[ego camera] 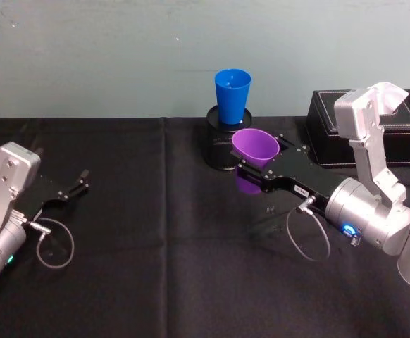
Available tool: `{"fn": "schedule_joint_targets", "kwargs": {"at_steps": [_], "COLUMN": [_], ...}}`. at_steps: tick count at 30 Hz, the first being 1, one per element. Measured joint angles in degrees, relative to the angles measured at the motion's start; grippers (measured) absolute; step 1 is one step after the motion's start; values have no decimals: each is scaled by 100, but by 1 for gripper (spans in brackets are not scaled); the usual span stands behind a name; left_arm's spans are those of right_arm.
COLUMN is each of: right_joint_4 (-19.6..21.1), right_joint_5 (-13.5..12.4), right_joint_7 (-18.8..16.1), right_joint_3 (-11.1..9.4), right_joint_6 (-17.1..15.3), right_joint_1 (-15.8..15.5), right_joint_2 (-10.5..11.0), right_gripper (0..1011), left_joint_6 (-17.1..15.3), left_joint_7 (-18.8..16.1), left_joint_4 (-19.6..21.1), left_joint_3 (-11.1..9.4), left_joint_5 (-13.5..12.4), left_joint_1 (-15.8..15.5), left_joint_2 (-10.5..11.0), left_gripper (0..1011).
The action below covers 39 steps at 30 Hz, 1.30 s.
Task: Pick up one cup with a gripper and tap it against the other cup.
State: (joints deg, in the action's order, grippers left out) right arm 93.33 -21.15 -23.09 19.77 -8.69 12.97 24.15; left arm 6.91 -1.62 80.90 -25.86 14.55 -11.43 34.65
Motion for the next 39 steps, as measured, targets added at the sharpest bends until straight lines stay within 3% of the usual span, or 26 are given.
{"fn": "schedule_joint_targets", "kwargs": {"at_steps": [39], "right_joint_4": [18], "right_joint_5": [-16], "right_joint_7": [18], "right_joint_3": [7], "right_joint_6": [-17], "right_joint_1": [0], "right_joint_2": [10], "right_gripper": [724], "left_joint_6": [0], "left_joint_7": [0], "left_joint_4": [0], "left_joint_3": [0], "left_joint_5": [0], "left_joint_1": [0], "left_joint_2": [0], "left_gripper": [1000]}}
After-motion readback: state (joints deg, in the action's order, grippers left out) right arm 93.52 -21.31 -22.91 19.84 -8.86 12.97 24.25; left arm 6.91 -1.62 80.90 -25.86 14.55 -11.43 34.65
